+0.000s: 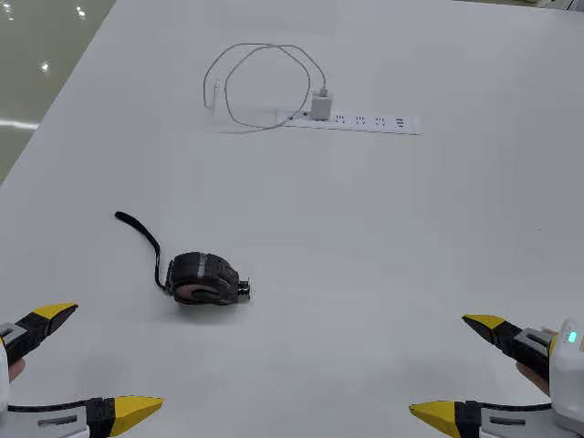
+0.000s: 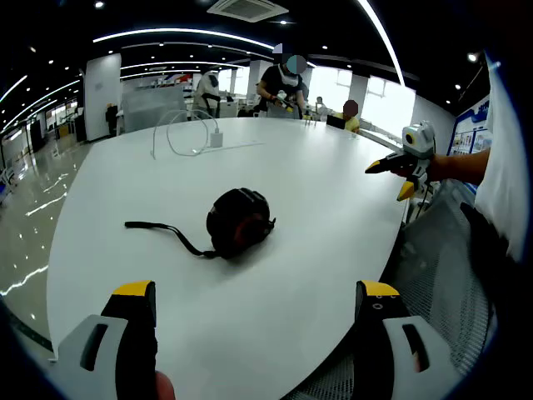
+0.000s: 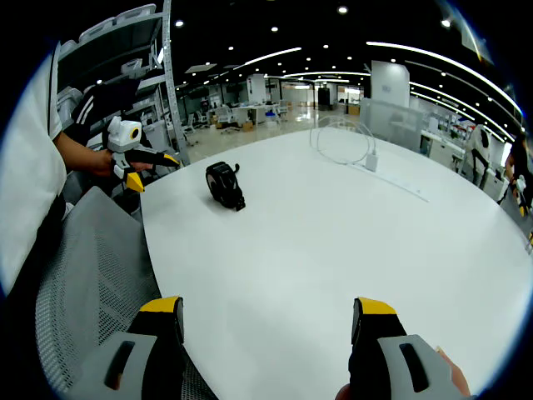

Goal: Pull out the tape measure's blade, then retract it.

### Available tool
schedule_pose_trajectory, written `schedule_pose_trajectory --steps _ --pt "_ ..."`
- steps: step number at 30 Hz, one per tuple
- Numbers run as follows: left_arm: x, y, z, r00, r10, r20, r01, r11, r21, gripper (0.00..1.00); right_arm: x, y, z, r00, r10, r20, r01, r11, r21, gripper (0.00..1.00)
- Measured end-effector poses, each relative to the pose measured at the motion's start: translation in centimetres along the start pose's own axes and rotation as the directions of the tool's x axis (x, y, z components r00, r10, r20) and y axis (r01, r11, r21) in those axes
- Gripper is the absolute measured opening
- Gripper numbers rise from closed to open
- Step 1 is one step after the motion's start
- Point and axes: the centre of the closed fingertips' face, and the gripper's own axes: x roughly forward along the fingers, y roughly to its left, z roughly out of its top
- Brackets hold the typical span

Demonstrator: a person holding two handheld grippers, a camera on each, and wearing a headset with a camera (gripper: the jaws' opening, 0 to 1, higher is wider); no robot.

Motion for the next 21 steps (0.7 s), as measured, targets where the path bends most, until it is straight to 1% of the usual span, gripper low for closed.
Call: schedule_pose_trajectory --steps 21 --pt "0.1 -0.08 -0.16 1.0 -0.005 -0.005 0.005 1.0 0.003 0.97 0.04 0.1 -0.18 1.0 0.0 -0.004 0.0 1.0 -0.001 0.82"
